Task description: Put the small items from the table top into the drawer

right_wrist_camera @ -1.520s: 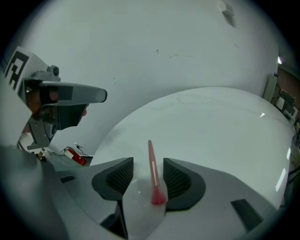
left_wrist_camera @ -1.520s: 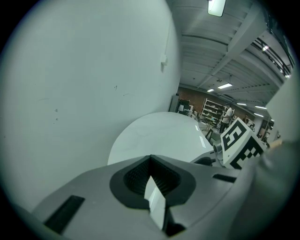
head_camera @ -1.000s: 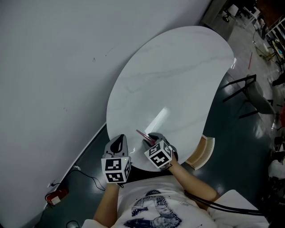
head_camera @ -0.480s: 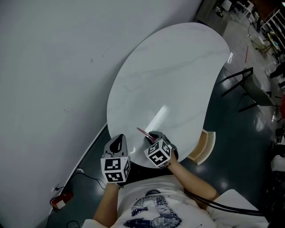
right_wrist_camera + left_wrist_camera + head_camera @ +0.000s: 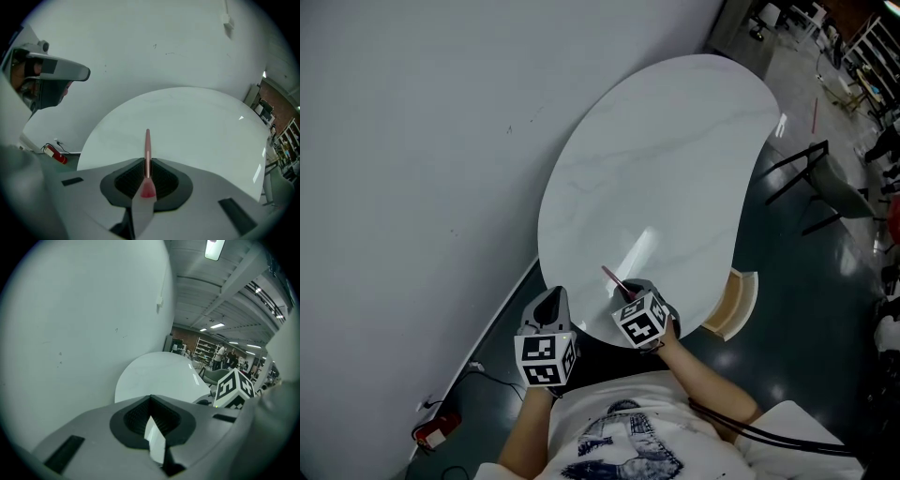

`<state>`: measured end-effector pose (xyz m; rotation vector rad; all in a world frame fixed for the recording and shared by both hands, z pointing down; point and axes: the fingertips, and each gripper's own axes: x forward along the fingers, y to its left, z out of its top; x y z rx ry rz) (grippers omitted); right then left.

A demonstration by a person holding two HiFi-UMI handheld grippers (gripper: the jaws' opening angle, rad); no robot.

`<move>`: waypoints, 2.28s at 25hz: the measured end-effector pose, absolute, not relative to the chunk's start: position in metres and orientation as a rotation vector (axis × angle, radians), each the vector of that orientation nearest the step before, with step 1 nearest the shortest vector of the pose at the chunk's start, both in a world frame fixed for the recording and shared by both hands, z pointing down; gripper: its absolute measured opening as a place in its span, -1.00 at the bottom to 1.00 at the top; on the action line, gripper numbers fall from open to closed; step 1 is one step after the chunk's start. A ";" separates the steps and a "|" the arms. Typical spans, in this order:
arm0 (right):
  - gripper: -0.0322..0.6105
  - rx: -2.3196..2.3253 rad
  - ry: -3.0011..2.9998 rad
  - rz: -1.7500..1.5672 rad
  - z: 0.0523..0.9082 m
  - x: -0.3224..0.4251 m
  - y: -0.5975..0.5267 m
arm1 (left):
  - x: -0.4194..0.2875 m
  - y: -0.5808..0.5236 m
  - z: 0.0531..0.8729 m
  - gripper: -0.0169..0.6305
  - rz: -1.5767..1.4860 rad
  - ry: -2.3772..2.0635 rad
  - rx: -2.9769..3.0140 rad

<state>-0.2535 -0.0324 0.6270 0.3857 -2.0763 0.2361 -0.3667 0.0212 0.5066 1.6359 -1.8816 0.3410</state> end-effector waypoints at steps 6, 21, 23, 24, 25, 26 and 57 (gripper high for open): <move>-0.71 0.494 -2.097 0.274 0.605 -0.252 -0.019 | -0.372 0.034 0.493 -0.89 0.358 -1.852 1.713; -0.71 0.880 -2.155 0.432 0.535 -0.221 0.055 | -0.340 0.080 0.455 -0.89 0.419 -1.657 2.045; -0.71 0.935 -2.160 0.449 0.527 -0.215 0.067 | -0.333 0.089 0.454 -0.89 0.424 -1.626 2.083; -0.71 0.959 -2.163 0.460 0.522 -0.212 0.073 | -0.329 0.094 0.453 -0.89 0.429 -1.610 2.097; -0.71 0.981 -2.167 0.474 0.519 -0.209 0.080 | -0.325 0.099 0.454 -0.89 0.434 -1.594 2.108; -0.71 1.003 -2.171 0.488 0.516 -0.207 0.086 | -0.321 0.104 0.455 -0.89 0.440 -1.578 2.118; -0.71 1.285 -2.169 0.620 0.487 0.033 0.061 | -0.074 0.059 0.447 -0.89 0.563 -1.371 2.311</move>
